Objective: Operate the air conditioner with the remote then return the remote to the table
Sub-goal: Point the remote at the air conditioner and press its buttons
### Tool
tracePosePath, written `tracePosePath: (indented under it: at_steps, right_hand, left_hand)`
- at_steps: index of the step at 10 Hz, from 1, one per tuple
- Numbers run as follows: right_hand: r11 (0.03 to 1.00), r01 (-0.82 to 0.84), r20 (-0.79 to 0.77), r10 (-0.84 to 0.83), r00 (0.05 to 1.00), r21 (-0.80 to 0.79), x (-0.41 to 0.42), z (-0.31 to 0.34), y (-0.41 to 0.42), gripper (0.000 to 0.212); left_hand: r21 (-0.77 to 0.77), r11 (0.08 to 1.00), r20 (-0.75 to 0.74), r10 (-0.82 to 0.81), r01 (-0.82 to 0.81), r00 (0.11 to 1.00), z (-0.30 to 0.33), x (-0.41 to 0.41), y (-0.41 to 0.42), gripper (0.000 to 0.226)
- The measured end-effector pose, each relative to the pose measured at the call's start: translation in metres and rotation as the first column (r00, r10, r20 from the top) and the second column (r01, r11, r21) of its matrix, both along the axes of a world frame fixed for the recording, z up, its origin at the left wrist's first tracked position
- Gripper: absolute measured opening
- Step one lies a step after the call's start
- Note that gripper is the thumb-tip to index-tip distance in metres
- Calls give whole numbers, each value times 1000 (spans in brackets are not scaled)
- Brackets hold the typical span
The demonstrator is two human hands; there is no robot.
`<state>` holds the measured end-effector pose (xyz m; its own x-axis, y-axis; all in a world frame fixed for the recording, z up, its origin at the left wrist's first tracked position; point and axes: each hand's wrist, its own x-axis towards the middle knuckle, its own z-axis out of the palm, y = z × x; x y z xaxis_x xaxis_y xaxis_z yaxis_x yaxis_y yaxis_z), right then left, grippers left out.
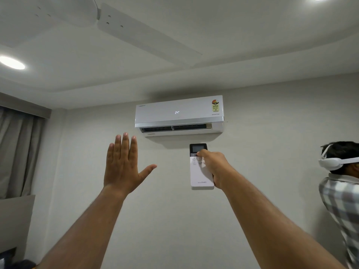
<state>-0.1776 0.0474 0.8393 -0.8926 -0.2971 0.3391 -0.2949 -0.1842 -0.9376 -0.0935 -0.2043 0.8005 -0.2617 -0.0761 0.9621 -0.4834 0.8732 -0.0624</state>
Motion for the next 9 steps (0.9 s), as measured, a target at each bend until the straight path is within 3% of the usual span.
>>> tracePosePath:
  at_steps: [9]
  right_hand:
    - [1000, 11, -10, -10, 1000, 23, -2, -6, -3, 14]
  left_hand:
    - [6, 1000, 19, -3, 3, 1000, -5, -4, -1, 109]
